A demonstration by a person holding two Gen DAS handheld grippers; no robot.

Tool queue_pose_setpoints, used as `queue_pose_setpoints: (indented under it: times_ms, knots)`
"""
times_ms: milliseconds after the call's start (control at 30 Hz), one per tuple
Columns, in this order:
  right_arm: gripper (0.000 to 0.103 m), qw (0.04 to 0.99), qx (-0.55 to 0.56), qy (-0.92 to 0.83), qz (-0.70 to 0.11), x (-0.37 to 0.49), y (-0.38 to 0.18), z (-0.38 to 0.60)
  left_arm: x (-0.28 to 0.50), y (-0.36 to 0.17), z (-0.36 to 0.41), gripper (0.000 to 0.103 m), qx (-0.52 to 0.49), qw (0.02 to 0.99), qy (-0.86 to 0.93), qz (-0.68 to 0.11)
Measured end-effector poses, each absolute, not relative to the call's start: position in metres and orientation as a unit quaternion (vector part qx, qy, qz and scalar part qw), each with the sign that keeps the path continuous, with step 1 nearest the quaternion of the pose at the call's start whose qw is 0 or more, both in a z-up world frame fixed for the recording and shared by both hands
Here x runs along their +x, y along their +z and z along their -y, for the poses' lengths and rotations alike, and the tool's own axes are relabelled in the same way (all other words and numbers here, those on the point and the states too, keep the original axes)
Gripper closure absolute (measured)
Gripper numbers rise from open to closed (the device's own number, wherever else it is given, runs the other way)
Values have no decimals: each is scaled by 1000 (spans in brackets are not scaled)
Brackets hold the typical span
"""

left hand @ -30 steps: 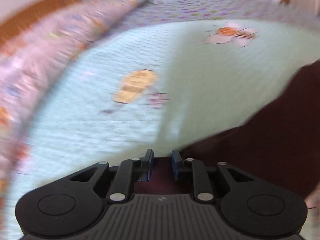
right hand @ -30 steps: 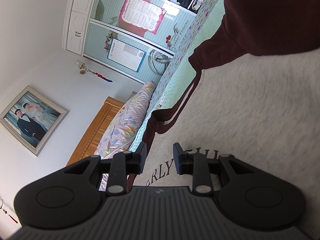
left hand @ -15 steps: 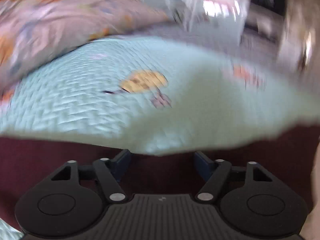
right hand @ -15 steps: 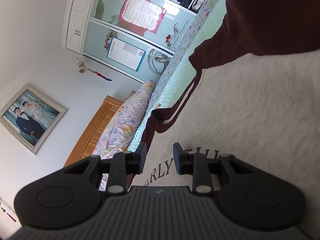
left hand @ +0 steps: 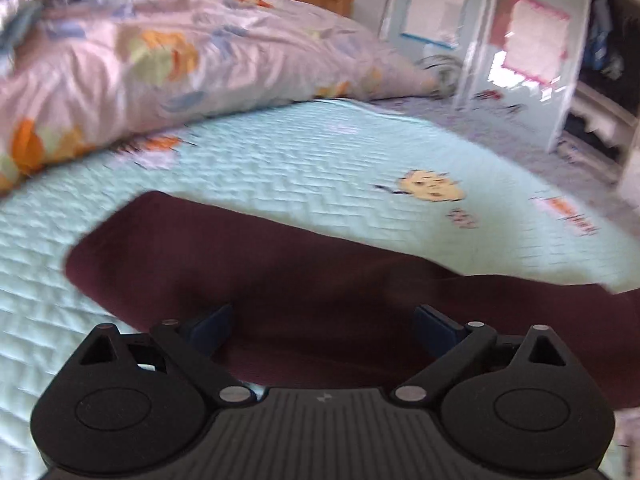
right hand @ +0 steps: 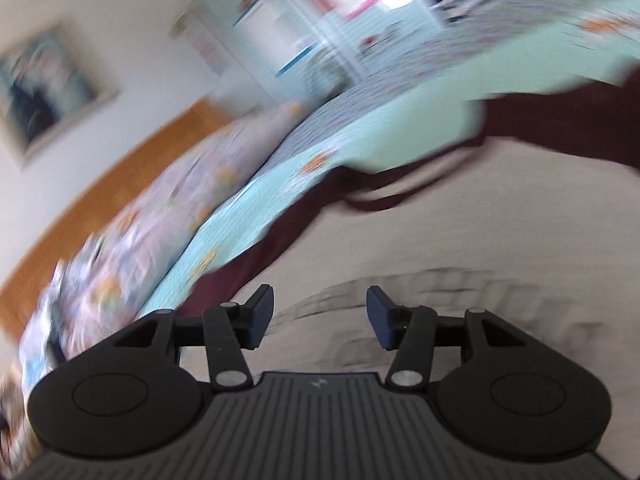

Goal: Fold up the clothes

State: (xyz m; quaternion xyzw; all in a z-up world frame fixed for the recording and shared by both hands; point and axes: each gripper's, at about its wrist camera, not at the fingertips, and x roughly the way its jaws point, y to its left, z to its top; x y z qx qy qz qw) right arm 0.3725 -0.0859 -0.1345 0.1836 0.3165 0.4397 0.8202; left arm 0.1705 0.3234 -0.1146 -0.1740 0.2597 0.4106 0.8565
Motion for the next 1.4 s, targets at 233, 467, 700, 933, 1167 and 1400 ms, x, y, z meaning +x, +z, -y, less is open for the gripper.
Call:
queue_pose_setpoints:
  times_ms: [233,467,700,933,1167,1400]
  knots:
    - [101,787,18,524,-326,339,-95,-116,115,-87,-348,1,-322,839,414,-145]
    - [103,786,1,465,-408,380,-136,-202,126,-117,-381,6,-302,844,396,-198]
    - [103,818,28,410,-403,379,-126,-170,137,-114,-383,6,-266,840,418,-220]
    - [87,829,38,431,-354,352,-107,-147,147,-69,-344,1,-187,901,334,-204]
    - [79,799,12,454,-394,345,-127,-144,161,-112,-374,1,-129,863,361,-330]
    - [76,806,34,450,-382,328,-127,-96,136,-116,-361,0,-125,862,375,-317]
